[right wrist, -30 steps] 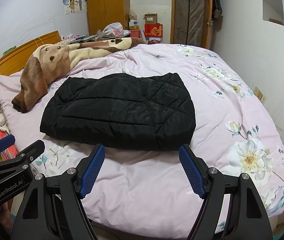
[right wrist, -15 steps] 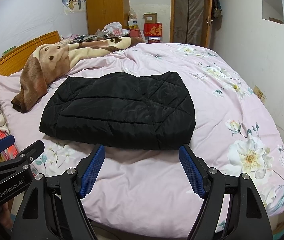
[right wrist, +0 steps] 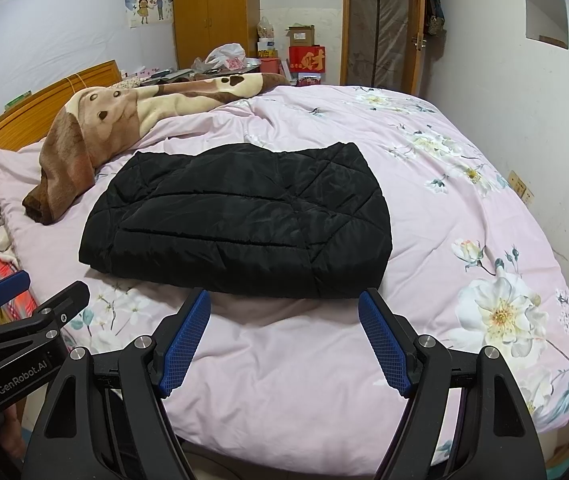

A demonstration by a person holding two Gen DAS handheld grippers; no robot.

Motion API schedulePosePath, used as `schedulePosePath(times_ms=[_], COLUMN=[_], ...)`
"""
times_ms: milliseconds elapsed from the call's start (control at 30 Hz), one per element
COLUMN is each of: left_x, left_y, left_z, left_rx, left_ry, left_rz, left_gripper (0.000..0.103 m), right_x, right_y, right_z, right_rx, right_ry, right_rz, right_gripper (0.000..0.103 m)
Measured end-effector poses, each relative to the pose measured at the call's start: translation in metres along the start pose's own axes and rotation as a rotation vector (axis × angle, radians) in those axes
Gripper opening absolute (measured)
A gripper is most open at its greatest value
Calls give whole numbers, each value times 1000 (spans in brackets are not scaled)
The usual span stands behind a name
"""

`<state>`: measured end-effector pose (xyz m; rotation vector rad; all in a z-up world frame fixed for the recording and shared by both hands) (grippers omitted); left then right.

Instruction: Fold large clothes

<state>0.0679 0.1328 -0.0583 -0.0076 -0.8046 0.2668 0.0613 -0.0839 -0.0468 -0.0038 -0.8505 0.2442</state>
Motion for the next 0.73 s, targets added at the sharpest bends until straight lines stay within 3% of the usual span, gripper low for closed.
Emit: schedulePosePath(times_ms=[733], left_x=[-2], left_y=[3], left_z=[-2], left_rx=[7], left_ry=[4], left_rz=[0], left_gripper=[85], right_x=[-3], right_y=[-2], right_z=[-2], right_rx=[-1], right_ry=[3], right_rz=[-6], right_gripper=[76])
Point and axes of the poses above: each gripper's, at about its wrist camera, not at the fingertips, and z roughly against the way its jaws point, y to its left, x to its top, the point moved 2 cm from there along -z, roughly the way its jaws point, and after that the axes turned 7 degrees about z, right-handed, at the moved point
